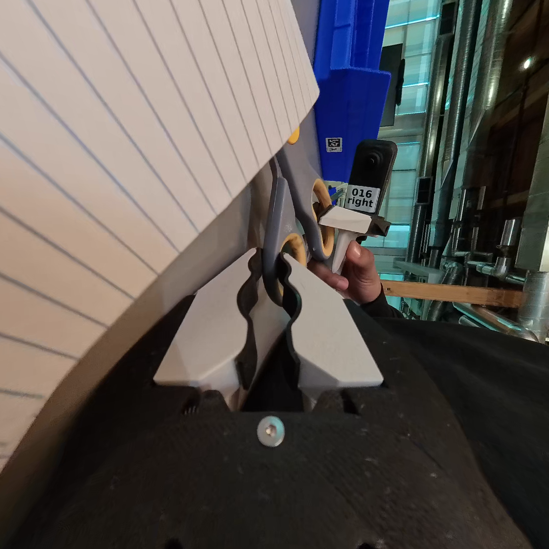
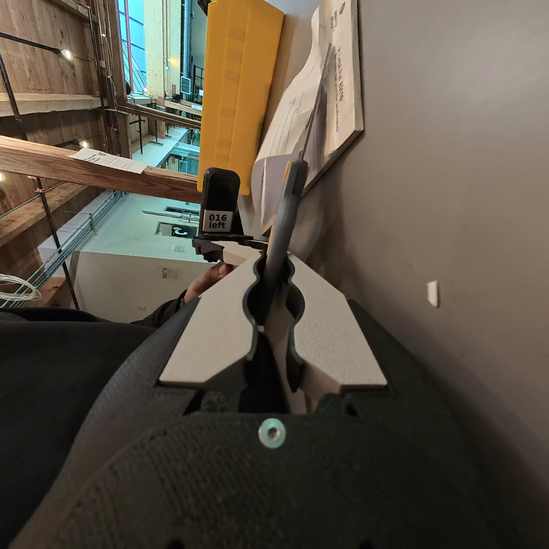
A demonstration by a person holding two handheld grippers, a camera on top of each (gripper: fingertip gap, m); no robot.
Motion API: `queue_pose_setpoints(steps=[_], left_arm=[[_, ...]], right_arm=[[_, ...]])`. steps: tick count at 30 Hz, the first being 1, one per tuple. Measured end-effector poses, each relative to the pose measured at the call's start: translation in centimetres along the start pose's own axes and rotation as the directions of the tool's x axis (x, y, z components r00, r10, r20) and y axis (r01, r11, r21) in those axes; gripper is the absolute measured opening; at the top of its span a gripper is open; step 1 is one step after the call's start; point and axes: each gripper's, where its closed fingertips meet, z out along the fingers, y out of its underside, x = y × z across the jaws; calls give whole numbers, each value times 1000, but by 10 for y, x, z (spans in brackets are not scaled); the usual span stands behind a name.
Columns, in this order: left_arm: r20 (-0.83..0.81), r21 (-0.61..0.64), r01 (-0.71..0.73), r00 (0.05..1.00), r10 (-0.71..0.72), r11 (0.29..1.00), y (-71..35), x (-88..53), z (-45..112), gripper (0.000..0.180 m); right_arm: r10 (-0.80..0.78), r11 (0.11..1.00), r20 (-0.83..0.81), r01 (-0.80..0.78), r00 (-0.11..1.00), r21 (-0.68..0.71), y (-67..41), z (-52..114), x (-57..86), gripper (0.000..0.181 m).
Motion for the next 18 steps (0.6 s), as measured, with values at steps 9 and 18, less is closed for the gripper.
queue_pose_setpoints(steps=[9, 18], left_arm=[[20, -20, -14, 1000, 15, 1000, 0, -1, 4, 7], [26, -38, -26, 999, 27, 999, 4, -1, 5, 7]], right_arm=[[3, 1000, -32, -3, 999, 4, 2, 5, 1, 10], [-16, 1000, -60, 15, 998, -5, 7, 6, 0, 10]])
